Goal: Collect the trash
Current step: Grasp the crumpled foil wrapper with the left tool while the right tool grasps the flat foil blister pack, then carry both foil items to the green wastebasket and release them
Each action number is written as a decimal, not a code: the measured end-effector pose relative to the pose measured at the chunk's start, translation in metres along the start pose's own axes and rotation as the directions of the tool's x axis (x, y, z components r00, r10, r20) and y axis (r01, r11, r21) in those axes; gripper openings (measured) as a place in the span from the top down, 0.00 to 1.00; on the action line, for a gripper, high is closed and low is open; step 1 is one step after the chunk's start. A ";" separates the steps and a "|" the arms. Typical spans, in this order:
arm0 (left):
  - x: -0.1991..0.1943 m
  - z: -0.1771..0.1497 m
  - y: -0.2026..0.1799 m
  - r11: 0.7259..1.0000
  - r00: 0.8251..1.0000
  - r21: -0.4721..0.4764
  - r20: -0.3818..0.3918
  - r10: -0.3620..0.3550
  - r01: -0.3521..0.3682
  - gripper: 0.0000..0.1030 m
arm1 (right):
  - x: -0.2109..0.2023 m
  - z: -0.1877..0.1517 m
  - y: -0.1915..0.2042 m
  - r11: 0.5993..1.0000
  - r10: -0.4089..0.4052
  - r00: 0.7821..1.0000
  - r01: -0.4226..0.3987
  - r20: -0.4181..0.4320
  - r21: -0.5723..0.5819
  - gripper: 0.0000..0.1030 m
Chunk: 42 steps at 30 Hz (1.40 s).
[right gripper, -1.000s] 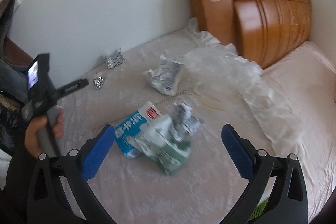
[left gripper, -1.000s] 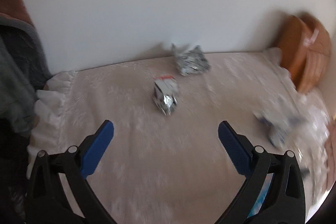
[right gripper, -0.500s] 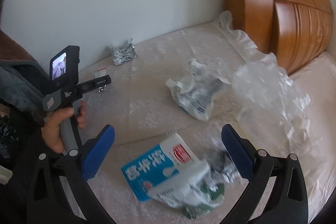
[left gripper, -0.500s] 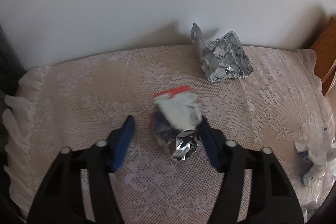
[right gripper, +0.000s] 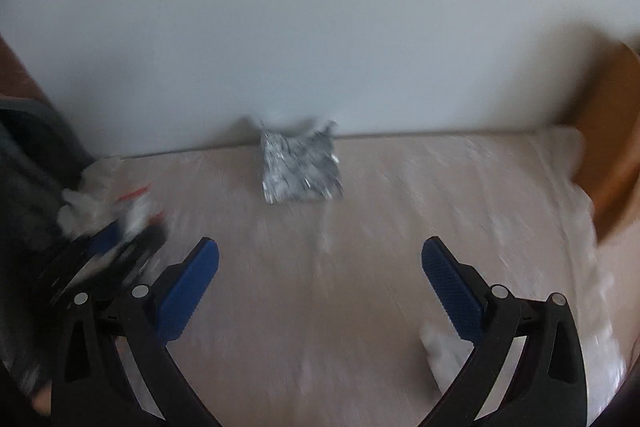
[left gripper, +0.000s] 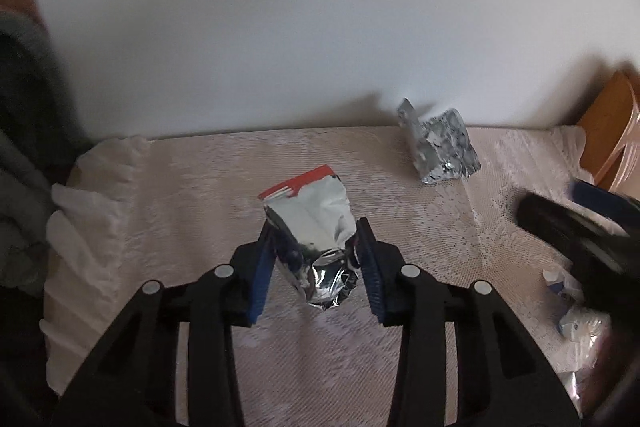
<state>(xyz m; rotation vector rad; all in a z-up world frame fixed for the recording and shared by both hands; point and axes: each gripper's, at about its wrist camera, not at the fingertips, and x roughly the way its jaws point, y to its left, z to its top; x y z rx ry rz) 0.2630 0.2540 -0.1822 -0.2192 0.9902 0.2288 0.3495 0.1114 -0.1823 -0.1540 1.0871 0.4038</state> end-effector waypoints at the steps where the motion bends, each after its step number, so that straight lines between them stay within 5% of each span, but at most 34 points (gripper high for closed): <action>1: -0.002 0.001 0.003 1.000 1.000 -0.005 0.002 -0.003 0.003 0.62 | 0.013 0.007 0.003 1.000 -0.002 1.000 0.002 -0.017 0.000 0.02; 11: -0.016 -0.008 0.042 0.998 1.000 -0.062 0.005 -0.020 0.020 0.62 | 0.087 0.049 0.025 0.990 -0.129 0.990 0.126 -0.057 -0.060 0.02; 15: -0.019 -0.011 0.042 0.997 1.000 -0.069 0.003 -0.022 0.022 0.62 | 0.095 0.052 0.027 0.991 -0.120 0.990 0.115 -0.072 -0.069 0.31; 22: -0.030 -0.014 0.034 0.999 1.000 -0.044 0.015 -0.026 0.027 0.62 | 0.064 0.039 0.024 0.997 -0.063 0.998 0.061 -0.021 -0.056 0.33; 31: -0.079 -0.041 -0.001 0.992 0.994 0.069 0.015 -0.105 0.104 0.62 | -0.081 -0.059 -0.016 0.997 0.038 0.993 -0.046 0.113 0.069 0.33; 42: -0.169 -0.129 -0.082 0.910 0.953 0.282 -0.077 -0.292 0.302 0.62 | -0.237 -0.251 -0.081 0.962 -0.122 0.982 0.081 0.146 0.261 0.32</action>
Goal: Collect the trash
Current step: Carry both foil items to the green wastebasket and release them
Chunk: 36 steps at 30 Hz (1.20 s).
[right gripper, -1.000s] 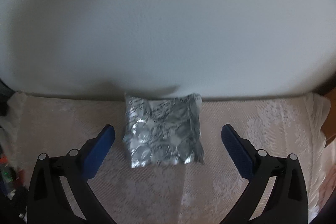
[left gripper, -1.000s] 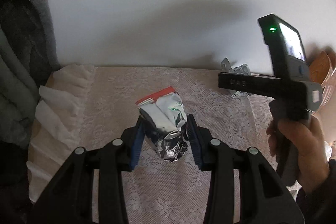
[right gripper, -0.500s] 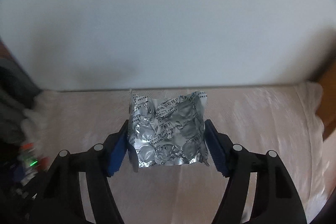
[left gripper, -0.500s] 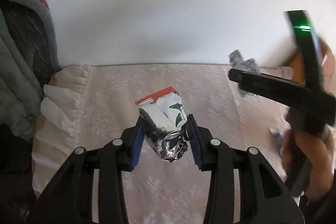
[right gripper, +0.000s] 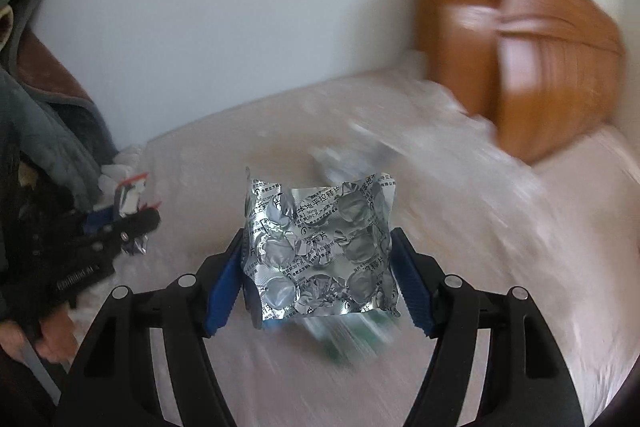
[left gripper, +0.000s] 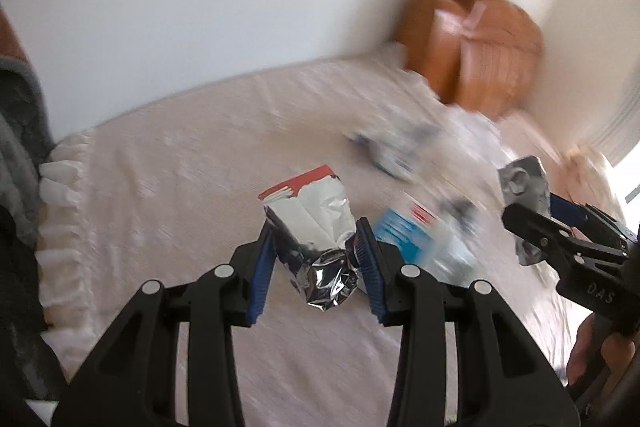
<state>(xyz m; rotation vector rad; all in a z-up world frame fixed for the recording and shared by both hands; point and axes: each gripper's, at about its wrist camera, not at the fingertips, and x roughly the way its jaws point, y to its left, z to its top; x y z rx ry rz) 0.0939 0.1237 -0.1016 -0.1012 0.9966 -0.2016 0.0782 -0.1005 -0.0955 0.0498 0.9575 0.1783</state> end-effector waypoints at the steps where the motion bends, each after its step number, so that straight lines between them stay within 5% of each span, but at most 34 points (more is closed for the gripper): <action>1: -0.003 -0.007 -0.011 1.000 1.000 0.021 -0.008 -0.013 0.013 0.62 | -0.013 -0.011 -0.012 1.000 -0.018 1.000 0.017 0.004 0.025 0.32; 10: -0.022 -0.058 -0.122 0.959 0.986 0.236 -0.086 -0.140 0.157 0.62 | -0.086 -0.090 -0.095 0.968 -0.133 0.991 0.127 0.012 0.218 0.31; 18: -0.028 -0.087 -0.206 0.880 0.960 0.386 -0.162 -0.229 0.275 0.62 | -0.117 -0.171 -0.150 0.911 -0.240 0.968 0.250 -0.069 0.328 0.31; 29: -0.025 -0.125 -0.286 0.773 0.936 0.530 -0.238 -0.258 0.348 0.62 | -0.085 -0.276 -0.211 0.806 -0.303 0.916 0.394 -0.265 0.442 0.30; 31: -0.024 -0.132 -0.295 0.755 0.932 0.548 -0.253 -0.259 0.359 0.62 | -0.069 -0.294 -0.222 0.786 -0.290 0.905 0.411 -0.311 0.462 0.11; 36: -0.023 -0.147 -0.319 0.718 0.925 0.587 -0.286 -0.249 0.375 0.62 | -0.060 -0.318 -0.239 0.739 -0.275 0.886 0.443 -0.374 0.508 0.07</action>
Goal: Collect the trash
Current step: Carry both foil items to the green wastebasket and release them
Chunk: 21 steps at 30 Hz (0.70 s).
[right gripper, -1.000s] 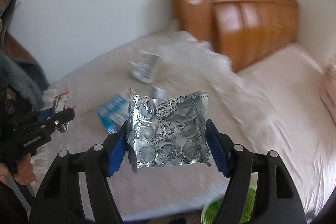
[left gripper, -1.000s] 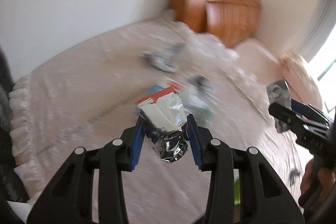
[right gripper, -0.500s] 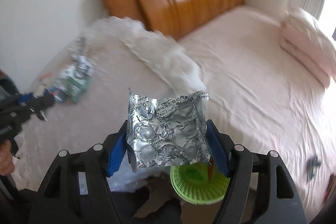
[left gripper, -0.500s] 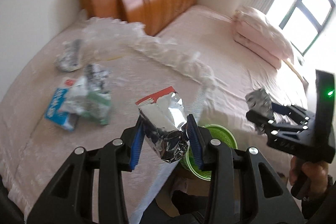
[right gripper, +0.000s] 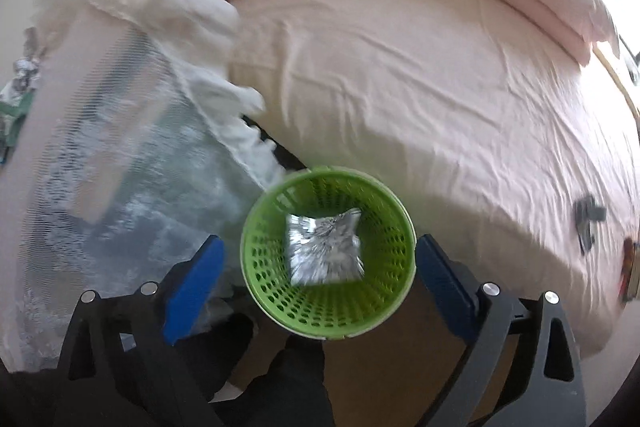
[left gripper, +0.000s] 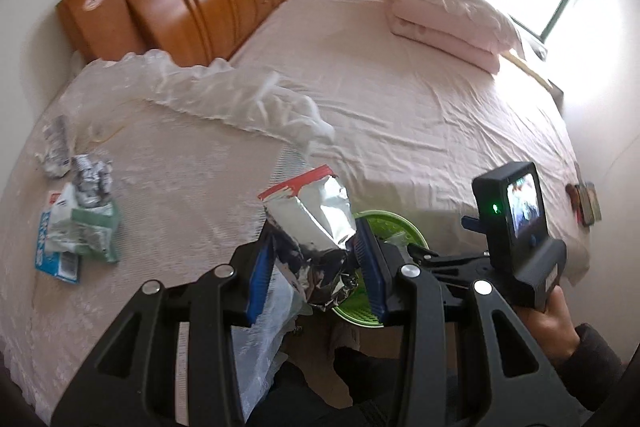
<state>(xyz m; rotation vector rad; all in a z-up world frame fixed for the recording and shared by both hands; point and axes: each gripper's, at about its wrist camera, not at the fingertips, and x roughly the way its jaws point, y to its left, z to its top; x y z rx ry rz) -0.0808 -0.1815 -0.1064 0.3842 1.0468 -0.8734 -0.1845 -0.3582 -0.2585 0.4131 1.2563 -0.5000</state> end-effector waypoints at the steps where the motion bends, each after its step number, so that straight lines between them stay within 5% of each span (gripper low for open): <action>1: 0.002 0.000 -0.005 1.000 1.000 0.010 -0.005 -0.002 0.002 0.62 | -0.004 -0.001 -0.006 1.000 0.007 1.000 -0.007 0.006 0.017 0.05; 10: 0.024 0.004 -0.052 0.994 0.998 0.100 -0.048 -0.048 0.052 0.61 | -0.050 -0.003 -0.068 0.988 -0.018 0.995 0.003 0.099 0.153 0.02; 13: 0.034 0.005 -0.069 0.989 0.994 0.121 -0.073 -0.081 0.089 0.40 | -0.061 -0.008 -0.091 0.980 -0.023 0.993 -0.001 0.119 0.201 0.02; 15: 0.039 0.005 -0.083 0.982 0.990 0.141 -0.088 -0.113 0.125 0.18 | -0.067 -0.010 -0.104 0.974 -0.029 0.992 -0.001 0.127 0.228 0.02; 18: 0.041 0.006 -0.105 0.973 0.988 0.181 -0.084 -0.129 0.142 0.07 | -0.072 -0.013 -0.118 0.970 -0.044 0.990 0.011 0.131 0.245 0.02; 21: 0.042 0.006 -0.118 0.970 0.988 0.195 -0.084 -0.132 0.147 0.07 | -0.073 -0.014 -0.126 0.967 -0.048 0.990 0.013 0.133 0.253 0.02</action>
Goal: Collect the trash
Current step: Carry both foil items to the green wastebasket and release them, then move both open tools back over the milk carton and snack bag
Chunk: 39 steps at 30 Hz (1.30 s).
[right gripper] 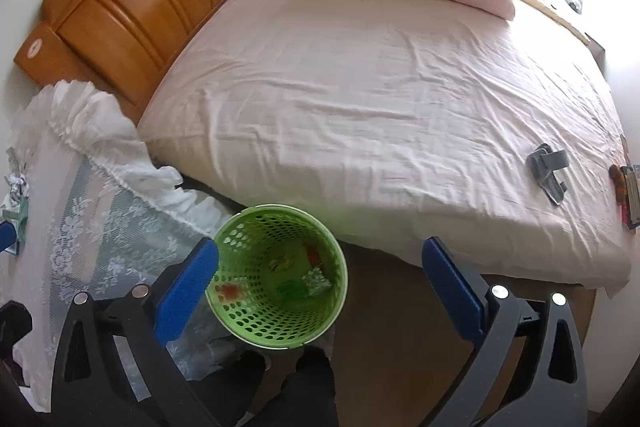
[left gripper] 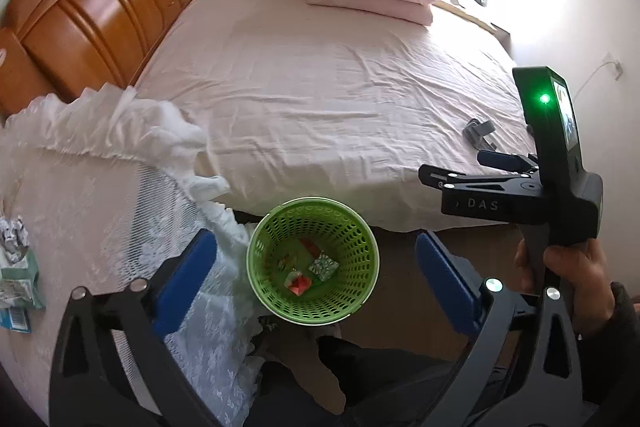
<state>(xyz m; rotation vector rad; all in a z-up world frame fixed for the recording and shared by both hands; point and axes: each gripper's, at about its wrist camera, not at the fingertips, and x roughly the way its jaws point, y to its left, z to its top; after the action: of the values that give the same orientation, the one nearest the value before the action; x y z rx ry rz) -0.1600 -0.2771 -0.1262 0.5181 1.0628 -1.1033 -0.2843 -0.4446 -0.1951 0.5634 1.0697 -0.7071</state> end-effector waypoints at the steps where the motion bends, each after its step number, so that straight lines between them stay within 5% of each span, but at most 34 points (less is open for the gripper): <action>1: 0.000 0.001 -0.002 1.000 1.000 0.003 -0.001 -0.001 0.001 0.07 | 0.000 0.000 -0.002 1.000 0.001 1.000 -0.001 0.001 0.002 0.02; 16: -0.010 -0.003 0.004 0.998 1.000 -0.062 0.010 0.027 -0.026 0.07 | 0.002 0.002 0.015 0.998 0.032 0.999 -0.032 0.002 -0.047 0.02; 22: -0.030 -0.013 0.032 0.982 0.990 -0.143 0.045 0.134 -0.126 0.07 | -0.004 0.009 0.042 0.994 0.068 0.998 -0.066 0.013 -0.090 0.02; 28: -0.064 -0.039 0.093 0.925 0.960 -0.296 0.069 0.271 -0.239 0.07 | -0.016 0.022 0.102 0.970 0.132 0.991 -0.122 0.033 -0.212 0.02; 39: -0.126 -0.120 0.209 0.746 0.881 -0.530 -0.002 0.474 -0.402 0.07 | -0.027 0.018 0.255 0.842 0.308 0.951 -0.277 -0.009 -0.464 0.02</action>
<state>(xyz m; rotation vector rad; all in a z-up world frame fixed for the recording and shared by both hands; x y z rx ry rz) -0.0304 -0.0400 -0.0988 0.2314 0.9991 -0.3909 -0.0904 -0.2842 -0.1440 0.2771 1.0168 -0.1835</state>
